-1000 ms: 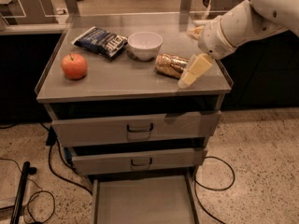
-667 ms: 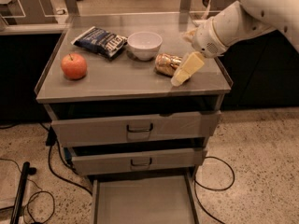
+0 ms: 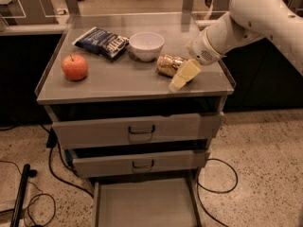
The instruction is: Place orange can into bottom drawer
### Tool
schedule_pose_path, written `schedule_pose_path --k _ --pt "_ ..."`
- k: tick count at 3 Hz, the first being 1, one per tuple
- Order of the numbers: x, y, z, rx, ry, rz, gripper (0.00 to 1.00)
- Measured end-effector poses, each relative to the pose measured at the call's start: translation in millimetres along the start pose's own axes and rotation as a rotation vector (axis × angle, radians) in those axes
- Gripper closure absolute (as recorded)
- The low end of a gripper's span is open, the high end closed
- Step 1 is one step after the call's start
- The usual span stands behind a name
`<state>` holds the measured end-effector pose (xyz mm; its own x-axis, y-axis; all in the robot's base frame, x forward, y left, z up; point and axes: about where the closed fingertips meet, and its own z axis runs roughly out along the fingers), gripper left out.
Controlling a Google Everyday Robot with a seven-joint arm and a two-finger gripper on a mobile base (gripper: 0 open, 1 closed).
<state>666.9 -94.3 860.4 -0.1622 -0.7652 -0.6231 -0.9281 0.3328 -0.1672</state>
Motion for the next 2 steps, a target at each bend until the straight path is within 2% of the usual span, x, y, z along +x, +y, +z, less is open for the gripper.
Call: schedule_pose_path --k 1,2 --pt "9.9 -2.2 10.2 0.011 0.030 0.023 0.00" --pt "10.1 -2.1 10.5 0.011 0.031 0.024 0.26"
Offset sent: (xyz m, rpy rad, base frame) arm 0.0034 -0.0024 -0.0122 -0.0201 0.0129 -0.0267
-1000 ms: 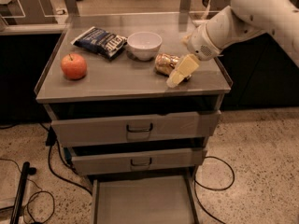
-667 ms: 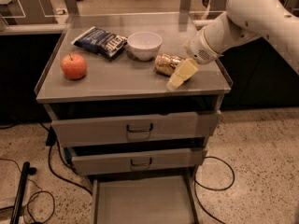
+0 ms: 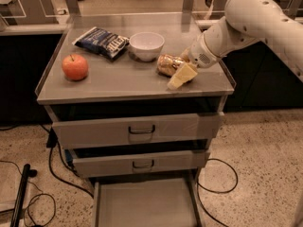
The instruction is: Place orange can into bottom drawer
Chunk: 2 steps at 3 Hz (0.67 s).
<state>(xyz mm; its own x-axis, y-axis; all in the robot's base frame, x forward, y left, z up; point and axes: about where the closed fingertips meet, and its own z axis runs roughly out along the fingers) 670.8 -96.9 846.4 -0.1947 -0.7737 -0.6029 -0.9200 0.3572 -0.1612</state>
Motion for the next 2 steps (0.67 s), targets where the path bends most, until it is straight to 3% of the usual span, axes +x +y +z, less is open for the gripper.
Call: schedule_pose_path --k 2 --pt "0.0 0.0 0.0 0.000 0.000 0.000 0.72"
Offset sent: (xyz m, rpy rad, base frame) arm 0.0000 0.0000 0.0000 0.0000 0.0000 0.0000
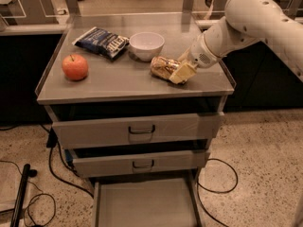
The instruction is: Place orange can into bottom drawer
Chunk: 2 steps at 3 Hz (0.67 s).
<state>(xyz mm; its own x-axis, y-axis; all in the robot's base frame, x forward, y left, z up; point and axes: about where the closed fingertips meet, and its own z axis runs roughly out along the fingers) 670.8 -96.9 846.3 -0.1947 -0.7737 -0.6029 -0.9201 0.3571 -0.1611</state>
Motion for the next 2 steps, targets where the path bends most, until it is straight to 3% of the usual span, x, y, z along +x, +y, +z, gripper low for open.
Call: schedule_pose_path --k 1,2 --pt "0.0 0.0 0.0 0.000 0.000 0.000 0.96" --pt "-3.4 -0.1 2.4 -0.002 0.011 -0.011 1.00"
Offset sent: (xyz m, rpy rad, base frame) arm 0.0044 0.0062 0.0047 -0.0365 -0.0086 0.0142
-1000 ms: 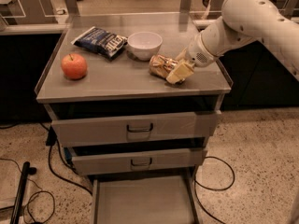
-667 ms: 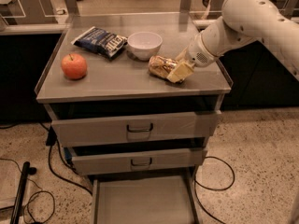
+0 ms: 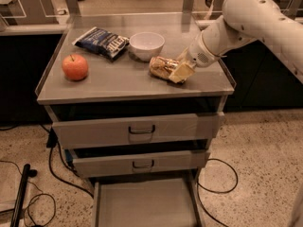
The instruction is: Place orange can into bottom drawer
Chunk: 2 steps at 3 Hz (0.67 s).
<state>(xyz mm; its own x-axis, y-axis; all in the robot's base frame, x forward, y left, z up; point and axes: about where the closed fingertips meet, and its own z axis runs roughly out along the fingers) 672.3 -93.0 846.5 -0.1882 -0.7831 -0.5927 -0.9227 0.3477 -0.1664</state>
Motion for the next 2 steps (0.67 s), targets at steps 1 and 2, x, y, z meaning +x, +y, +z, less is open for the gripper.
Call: schedule_pose_path --k 1,2 --pt "-0.3 11.5 -9.7 0.009 0.006 -0.035 1.00" --pt "4.4 36.0 -36.8 0.044 -0.007 -0.069 1.00"
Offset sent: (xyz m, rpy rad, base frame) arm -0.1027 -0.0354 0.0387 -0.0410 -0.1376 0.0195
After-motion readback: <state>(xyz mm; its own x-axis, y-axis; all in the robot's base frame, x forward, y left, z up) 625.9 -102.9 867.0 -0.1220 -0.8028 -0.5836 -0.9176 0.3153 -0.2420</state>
